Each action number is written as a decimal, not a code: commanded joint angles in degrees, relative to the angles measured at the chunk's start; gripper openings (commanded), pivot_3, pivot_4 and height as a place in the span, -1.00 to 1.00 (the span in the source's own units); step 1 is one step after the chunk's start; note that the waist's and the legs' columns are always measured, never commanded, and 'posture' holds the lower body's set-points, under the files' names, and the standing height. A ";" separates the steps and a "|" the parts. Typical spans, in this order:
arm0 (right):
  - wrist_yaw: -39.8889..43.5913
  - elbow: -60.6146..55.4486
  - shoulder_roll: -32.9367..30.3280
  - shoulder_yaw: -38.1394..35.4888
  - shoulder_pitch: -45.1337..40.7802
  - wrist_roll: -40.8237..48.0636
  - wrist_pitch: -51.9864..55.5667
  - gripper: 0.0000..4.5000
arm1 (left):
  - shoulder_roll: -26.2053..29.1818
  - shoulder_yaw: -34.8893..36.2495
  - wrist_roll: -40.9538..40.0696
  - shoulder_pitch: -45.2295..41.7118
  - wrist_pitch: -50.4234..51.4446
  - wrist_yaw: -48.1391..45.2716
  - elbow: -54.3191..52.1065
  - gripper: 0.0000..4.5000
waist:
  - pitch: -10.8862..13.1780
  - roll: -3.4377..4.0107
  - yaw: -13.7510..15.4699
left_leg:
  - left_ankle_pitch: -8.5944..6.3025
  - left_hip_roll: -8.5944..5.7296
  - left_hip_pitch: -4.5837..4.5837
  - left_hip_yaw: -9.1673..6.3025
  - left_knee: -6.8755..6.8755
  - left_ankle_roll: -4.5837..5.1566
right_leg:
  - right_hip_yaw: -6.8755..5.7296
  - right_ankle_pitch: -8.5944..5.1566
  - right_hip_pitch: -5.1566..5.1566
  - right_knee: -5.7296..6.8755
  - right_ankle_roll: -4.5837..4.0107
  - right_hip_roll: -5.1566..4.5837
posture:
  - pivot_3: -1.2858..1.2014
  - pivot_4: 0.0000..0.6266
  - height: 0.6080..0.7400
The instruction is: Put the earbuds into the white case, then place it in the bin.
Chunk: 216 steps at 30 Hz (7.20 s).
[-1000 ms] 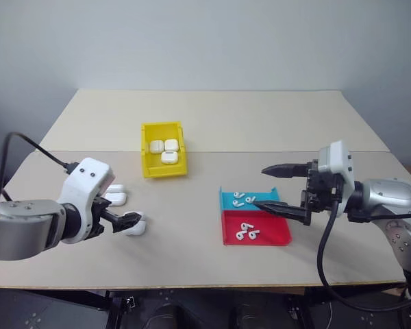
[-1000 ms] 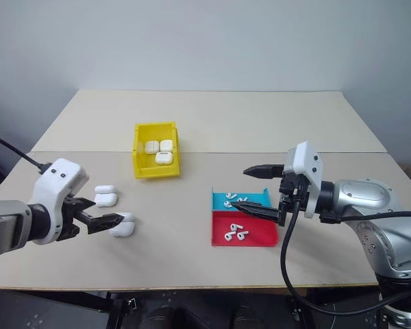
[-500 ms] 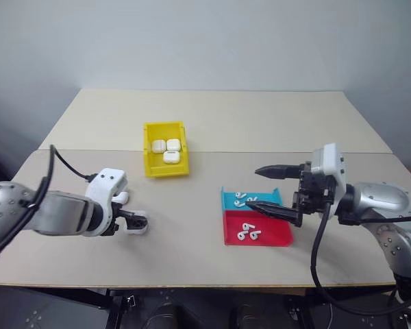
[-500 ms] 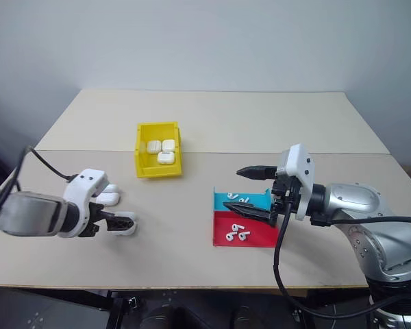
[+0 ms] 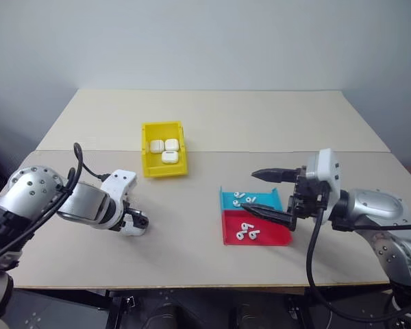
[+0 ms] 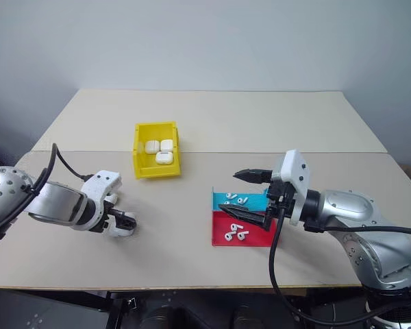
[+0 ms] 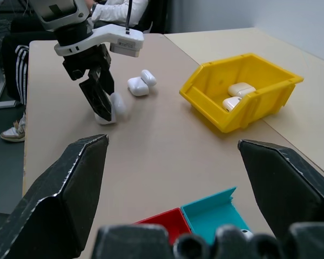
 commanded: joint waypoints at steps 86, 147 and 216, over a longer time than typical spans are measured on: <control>21.65 8.59 -9.17 44.62 -27.35 -41.83 -0.07 0.27 | -35.02 25.01 65.57 19.38 -66.04 -116.29 -11.35 0.25 | 0.00 0.02 -0.20 | -0.24 0.00 -0.28 0.05 0.26 0.42 | -0.28 -0.03 -0.08 0.00 0.06 -0.07 | 0.03 -0.52 1.00; 0.53 -1.95 28.02 -18.24 -21.42 -2.10 27.08 -0.72 | -34.88 27.54 59.09 14.28 -54.95 -109.97 -16.53 0.25 | -0.04 0.06 -0.28 | -0.18 0.12 -0.23 0.05 0.24 0.32 | -0.24 -0.01 -0.06 0.12 0.03 0.07 | 0.03 -0.52 1.00; 21.16 34.43 -8.35 24.74 -37.09 -26.91 -19.54 0.78 | -34.90 30.22 64.93 17.78 -57.85 -112.44 -14.90 0.25 | -0.05 0.07 -1.04 | -0.24 0.13 -0.21 0.10 0.19 0.42 | -0.19 -0.03 -0.07 -0.05 0.05 0.08 | 0.03 -0.52 1.00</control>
